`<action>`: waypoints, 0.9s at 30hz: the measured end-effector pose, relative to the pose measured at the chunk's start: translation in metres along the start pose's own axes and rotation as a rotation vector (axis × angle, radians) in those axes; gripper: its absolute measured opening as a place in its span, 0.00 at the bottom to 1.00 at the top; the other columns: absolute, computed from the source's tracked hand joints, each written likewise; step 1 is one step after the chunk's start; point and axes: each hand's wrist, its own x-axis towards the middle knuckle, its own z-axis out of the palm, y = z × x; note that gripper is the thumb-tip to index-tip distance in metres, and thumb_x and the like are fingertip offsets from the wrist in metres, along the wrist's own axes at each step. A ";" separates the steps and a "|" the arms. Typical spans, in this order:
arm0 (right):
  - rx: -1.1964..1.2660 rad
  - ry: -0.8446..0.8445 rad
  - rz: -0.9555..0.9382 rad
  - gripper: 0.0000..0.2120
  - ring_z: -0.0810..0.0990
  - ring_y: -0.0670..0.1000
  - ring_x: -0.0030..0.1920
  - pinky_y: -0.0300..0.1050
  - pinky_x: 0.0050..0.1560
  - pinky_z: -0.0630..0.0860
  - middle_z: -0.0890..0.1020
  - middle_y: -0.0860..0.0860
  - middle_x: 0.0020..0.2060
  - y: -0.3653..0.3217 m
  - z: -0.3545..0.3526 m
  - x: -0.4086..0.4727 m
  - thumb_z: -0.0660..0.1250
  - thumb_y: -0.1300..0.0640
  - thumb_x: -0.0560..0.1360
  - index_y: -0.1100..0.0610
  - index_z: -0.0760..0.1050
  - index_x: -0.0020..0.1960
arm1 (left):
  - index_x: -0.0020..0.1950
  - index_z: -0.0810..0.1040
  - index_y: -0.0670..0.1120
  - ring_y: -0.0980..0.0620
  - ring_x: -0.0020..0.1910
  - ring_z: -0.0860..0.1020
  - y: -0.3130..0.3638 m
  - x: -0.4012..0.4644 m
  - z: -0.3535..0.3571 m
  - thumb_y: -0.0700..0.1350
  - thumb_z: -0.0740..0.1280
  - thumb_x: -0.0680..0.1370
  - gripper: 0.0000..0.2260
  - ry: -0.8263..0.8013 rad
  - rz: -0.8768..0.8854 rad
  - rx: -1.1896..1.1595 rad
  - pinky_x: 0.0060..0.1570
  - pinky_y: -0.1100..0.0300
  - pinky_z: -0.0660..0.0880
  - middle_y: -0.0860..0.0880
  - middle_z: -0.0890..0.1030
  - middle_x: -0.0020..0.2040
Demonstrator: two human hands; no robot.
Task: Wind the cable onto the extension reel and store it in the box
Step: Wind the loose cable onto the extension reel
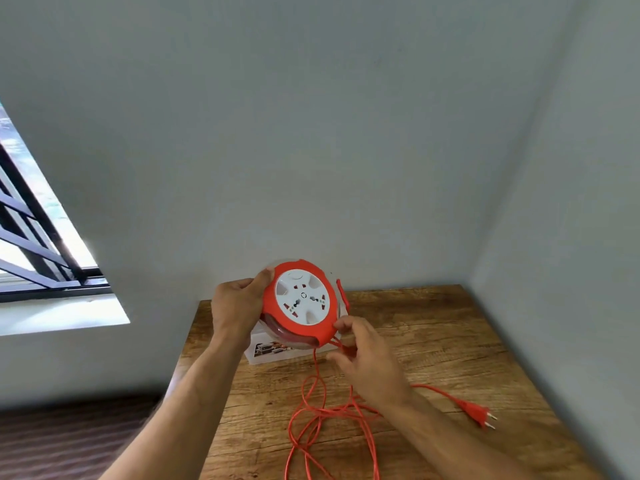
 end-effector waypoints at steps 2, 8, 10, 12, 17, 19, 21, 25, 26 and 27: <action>-0.020 0.036 0.005 0.12 0.80 0.40 0.51 0.39 0.55 0.80 0.81 0.41 0.52 0.004 0.001 0.000 0.71 0.58 0.77 0.49 0.77 0.59 | 0.41 0.88 0.45 0.48 0.35 0.84 -0.001 0.000 -0.001 0.55 0.74 0.78 0.14 0.003 0.004 0.001 0.39 0.57 0.80 0.51 0.85 0.28; 0.437 -0.049 0.560 0.10 0.83 0.53 0.32 0.51 0.36 0.84 0.83 0.59 0.40 0.025 -0.013 0.017 0.62 0.71 0.78 0.60 0.76 0.53 | 0.45 0.89 0.47 0.44 0.39 0.88 -0.011 -0.002 -0.012 0.54 0.72 0.79 0.12 -0.003 0.070 -0.047 0.45 0.51 0.84 0.48 0.88 0.35; 0.344 -0.021 0.702 0.09 0.81 0.54 0.28 0.45 0.25 0.78 0.82 0.60 0.38 0.047 -0.022 0.018 0.58 0.70 0.78 0.61 0.74 0.51 | 0.42 0.88 0.47 0.45 0.36 0.87 -0.012 -0.004 -0.019 0.53 0.72 0.79 0.12 0.009 0.094 -0.157 0.41 0.53 0.84 0.49 0.87 0.32; 0.177 -0.001 0.774 0.10 0.80 0.53 0.23 0.39 0.20 0.72 0.82 0.58 0.31 0.074 -0.032 0.014 0.57 0.68 0.79 0.63 0.76 0.43 | 0.40 0.87 0.47 0.50 0.32 0.85 -0.010 -0.004 -0.027 0.50 0.72 0.80 0.12 0.038 0.121 -0.308 0.35 0.58 0.83 0.51 0.86 0.30; -0.351 -0.099 0.839 0.15 0.82 0.48 0.28 0.37 0.31 0.75 0.81 0.51 0.23 0.164 -0.057 0.010 0.62 0.58 0.77 0.61 0.80 0.35 | 0.37 0.87 0.50 0.53 0.35 0.86 0.000 0.002 -0.051 0.54 0.76 0.76 0.11 0.270 0.163 -0.559 0.40 0.58 0.85 0.55 0.87 0.33; -0.449 -0.050 0.784 0.11 0.85 0.52 0.41 0.40 0.41 0.80 0.85 0.54 0.36 0.178 -0.061 0.009 0.64 0.57 0.73 0.60 0.84 0.45 | 0.35 0.87 0.53 0.55 0.36 0.86 0.002 0.003 -0.060 0.57 0.76 0.75 0.11 0.302 0.179 -0.565 0.42 0.58 0.84 0.57 0.87 0.33; -0.527 -0.034 0.643 0.10 0.84 0.54 0.49 0.42 0.46 0.77 0.85 0.53 0.45 0.155 -0.062 0.011 0.63 0.58 0.75 0.56 0.83 0.49 | 0.34 0.87 0.54 0.57 0.34 0.86 -0.001 0.003 -0.060 0.57 0.75 0.76 0.13 0.294 0.186 -0.539 0.40 0.60 0.84 0.58 0.87 0.32; -0.141 0.083 0.216 0.05 0.82 0.46 0.48 0.41 0.46 0.74 0.84 0.41 0.45 0.075 -0.054 0.023 0.67 0.51 0.79 0.47 0.82 0.48 | 0.33 0.87 0.54 0.49 0.37 0.84 -0.007 -0.005 -0.046 0.58 0.75 0.76 0.14 0.233 0.208 -0.457 0.45 0.54 0.82 0.53 0.85 0.33; -0.032 -0.008 0.143 0.07 0.82 0.43 0.47 0.42 0.47 0.76 0.84 0.40 0.44 0.050 -0.053 0.025 0.68 0.45 0.77 0.46 0.82 0.48 | 0.34 0.87 0.54 0.49 0.37 0.84 -0.007 -0.006 -0.042 0.58 0.75 0.76 0.14 0.229 0.206 -0.452 0.44 0.55 0.83 0.52 0.85 0.33; 0.016 -0.120 0.091 0.11 0.82 0.40 0.45 0.43 0.46 0.78 0.84 0.39 0.43 0.037 -0.049 0.025 0.69 0.39 0.73 0.45 0.83 0.47 | 0.35 0.87 0.53 0.52 0.35 0.85 -0.006 -0.008 -0.038 0.58 0.74 0.76 0.14 0.225 0.207 -0.450 0.40 0.58 0.83 0.54 0.85 0.32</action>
